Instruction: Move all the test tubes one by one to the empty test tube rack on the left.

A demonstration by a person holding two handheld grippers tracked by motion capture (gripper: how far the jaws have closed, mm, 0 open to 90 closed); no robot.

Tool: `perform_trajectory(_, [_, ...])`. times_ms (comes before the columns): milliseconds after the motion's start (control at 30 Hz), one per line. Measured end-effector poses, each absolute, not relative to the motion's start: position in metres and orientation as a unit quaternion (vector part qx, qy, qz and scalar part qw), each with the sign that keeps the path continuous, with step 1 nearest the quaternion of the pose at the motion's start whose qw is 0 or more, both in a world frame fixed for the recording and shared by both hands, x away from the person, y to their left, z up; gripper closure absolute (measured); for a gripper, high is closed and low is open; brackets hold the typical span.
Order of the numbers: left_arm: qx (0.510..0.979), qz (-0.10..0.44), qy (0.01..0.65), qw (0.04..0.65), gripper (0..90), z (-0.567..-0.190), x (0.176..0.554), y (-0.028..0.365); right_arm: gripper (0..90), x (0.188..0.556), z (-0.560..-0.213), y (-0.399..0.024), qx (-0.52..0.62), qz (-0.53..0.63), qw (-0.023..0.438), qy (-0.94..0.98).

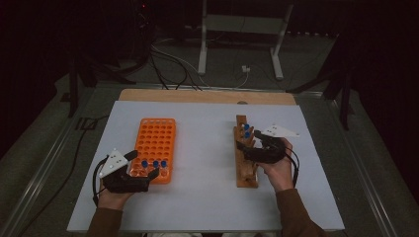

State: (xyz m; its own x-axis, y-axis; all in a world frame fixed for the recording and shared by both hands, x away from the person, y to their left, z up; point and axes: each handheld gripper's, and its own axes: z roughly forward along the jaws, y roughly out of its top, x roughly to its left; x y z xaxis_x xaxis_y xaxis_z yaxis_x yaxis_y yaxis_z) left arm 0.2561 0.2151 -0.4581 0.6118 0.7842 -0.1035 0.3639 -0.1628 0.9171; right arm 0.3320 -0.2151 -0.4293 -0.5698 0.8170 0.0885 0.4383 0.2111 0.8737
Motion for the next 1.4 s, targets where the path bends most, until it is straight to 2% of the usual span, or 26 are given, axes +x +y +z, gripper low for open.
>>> perform_trajectory(133, [0.737,0.202,0.388,0.515,1.5,-0.457,0.256,0.215,23.4,0.339,-0.436,-0.215,0.428,0.46,0.201,0.752])
perform_trajectory(400, [0.733,0.208,0.393,0.514,1.5,-0.457,0.256,0.215,48.4,0.346,-0.446,-0.213,0.436,0.447,0.207,0.753])
perform_trajectory(633, [0.733,0.208,0.395,0.514,1.5,-0.458,0.256,0.216,64.3,0.349,-0.45,-0.21,0.442,0.435,0.218,0.753])
perform_trajectory(1033, [0.736,0.206,0.395,0.51,1.5,-0.458,0.256,0.214,76.2,0.352,-0.457,-0.21,0.45,0.421,0.222,0.756])
perform_trajectory(1400, [0.736,0.206,0.394,0.51,1.5,-0.458,0.256,0.214,77.0,0.349,-0.449,-0.212,0.444,0.428,0.23,0.753])
